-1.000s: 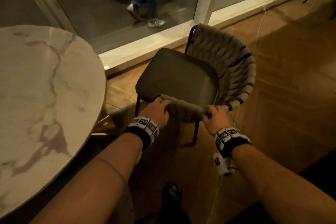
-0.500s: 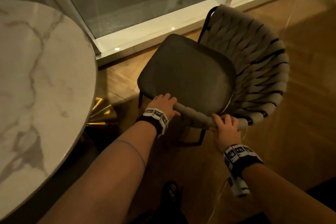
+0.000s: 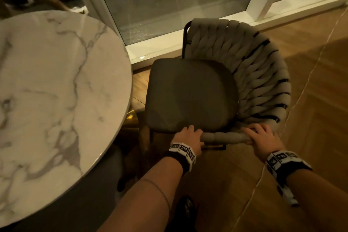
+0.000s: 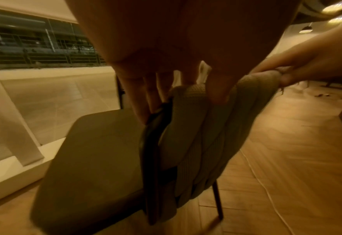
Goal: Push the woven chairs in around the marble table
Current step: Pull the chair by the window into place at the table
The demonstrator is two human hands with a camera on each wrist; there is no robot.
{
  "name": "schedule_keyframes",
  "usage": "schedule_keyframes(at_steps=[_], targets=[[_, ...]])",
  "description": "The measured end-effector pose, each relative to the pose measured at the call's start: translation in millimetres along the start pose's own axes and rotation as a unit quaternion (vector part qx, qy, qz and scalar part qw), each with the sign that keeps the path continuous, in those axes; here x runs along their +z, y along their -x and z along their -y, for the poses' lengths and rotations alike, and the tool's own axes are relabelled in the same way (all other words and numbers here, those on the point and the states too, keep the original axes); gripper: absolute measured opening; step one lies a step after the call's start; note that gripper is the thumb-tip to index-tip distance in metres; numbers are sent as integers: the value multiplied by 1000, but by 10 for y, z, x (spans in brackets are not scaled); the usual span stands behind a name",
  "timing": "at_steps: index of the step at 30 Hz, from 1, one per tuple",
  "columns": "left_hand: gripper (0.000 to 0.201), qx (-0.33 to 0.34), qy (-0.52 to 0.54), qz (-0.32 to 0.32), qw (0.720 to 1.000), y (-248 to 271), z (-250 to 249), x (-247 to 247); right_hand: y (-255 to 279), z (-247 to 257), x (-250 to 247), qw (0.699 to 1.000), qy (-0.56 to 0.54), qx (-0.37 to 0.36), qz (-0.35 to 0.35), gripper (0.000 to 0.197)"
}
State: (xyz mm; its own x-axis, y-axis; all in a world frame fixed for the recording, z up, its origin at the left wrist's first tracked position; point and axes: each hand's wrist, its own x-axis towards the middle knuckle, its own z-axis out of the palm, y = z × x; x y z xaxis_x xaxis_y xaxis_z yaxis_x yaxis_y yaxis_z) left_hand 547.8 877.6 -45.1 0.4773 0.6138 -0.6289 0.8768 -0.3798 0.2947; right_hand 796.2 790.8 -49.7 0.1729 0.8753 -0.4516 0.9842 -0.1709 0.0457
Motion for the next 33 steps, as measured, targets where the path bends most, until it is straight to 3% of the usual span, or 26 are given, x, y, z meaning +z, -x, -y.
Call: schedule_keyframes(at_steps=[2,4,7,11,20,23,33], targets=[[40,14,15,11,1000,35,-118,64,-33,-125,-76,1000,15,6,3,59],[39,13,35,13,999,56,-178,97,-90,-181,-103,998,-18,53,-40,64],[40,-3,56,0,998,32,-211,108,-231,-202,-114,958,-224,170,-61,90],[42,-29,66,-24,997,0,-83,88,-522,-89,-176,947,-282,141,-57,103],[44,-94,101,-62,988,-166,353,-202,-1089,423,-544,951,-296,88,-28,84],[41,-119,109,-82,984,-163,488,-226,-1168,574,-565,967,-247,51,-29,71],[58,-154,123,-65,978,18,928,-241,-999,1008,-585,972,-228,50,-13,61]])
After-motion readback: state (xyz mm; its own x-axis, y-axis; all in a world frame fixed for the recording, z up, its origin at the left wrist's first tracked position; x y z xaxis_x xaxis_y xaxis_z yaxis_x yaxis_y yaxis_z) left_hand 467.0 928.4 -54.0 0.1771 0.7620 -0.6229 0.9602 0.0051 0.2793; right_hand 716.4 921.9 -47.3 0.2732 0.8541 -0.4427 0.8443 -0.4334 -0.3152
